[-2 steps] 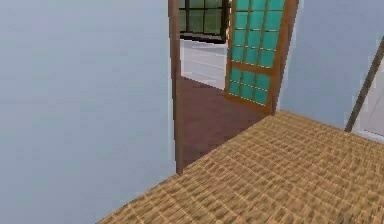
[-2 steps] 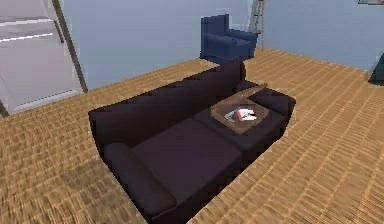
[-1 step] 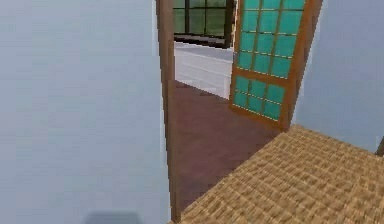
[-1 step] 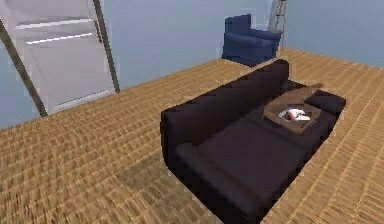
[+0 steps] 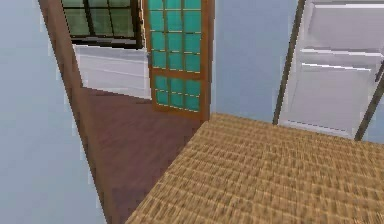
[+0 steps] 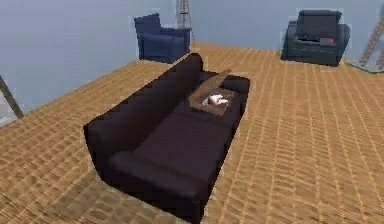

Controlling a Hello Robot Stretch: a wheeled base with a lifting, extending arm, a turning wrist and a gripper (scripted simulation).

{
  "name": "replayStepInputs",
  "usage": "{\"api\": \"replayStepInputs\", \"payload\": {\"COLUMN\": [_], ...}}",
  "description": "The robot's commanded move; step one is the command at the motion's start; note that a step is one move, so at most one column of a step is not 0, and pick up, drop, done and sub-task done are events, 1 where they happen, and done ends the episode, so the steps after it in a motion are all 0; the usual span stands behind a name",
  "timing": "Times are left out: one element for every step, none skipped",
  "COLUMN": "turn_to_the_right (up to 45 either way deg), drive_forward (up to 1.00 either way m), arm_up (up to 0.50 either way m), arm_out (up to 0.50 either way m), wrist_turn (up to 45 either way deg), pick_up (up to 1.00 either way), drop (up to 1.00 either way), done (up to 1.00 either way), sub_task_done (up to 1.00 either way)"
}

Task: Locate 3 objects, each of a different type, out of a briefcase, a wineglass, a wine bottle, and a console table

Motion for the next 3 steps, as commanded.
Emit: {"api": "replayStepInputs", "payload": {"turn_to_the_right": [0.0,45.0,3.0], "drive_forward": [0.9,0.0,0.0], "arm_up": [0.0,0.0,0.0], "arm_out": [0.0,0.0,0.0], "wrist_turn": [0.0,0.0,0.0], "pick_up": [0.0,0.0,0.0], "drop": [0.0,0.0,0.0], "done": [0.0,0.0,0.0], "sub_task_done": [0.0,0.0,0.0]}}
